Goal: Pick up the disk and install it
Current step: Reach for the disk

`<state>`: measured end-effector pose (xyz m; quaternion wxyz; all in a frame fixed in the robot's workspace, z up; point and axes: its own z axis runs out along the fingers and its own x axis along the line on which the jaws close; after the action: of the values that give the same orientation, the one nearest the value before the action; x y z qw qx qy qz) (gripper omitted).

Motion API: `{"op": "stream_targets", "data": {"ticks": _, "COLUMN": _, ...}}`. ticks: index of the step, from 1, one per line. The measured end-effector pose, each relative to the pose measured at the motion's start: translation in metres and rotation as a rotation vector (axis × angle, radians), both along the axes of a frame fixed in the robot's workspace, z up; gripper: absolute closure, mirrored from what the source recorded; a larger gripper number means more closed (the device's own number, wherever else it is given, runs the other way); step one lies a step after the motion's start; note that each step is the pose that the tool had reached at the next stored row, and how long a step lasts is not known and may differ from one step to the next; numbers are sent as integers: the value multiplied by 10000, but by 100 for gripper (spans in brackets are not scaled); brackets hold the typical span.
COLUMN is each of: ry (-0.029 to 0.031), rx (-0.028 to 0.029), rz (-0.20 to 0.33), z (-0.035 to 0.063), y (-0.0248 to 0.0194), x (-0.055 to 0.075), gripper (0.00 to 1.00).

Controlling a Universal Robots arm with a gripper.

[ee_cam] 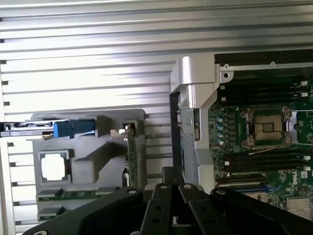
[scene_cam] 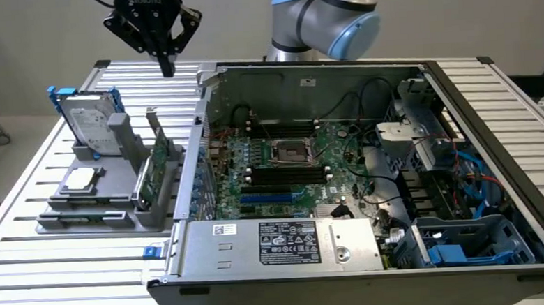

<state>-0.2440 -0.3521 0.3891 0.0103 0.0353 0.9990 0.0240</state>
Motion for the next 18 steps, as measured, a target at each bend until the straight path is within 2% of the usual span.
{"op": "stream_targets", "data": {"ticks": 18, "ry": 0, "rx": 0, "rz": -1, "z": -18, "y": 291, "x": -816, "gripper": 89}}
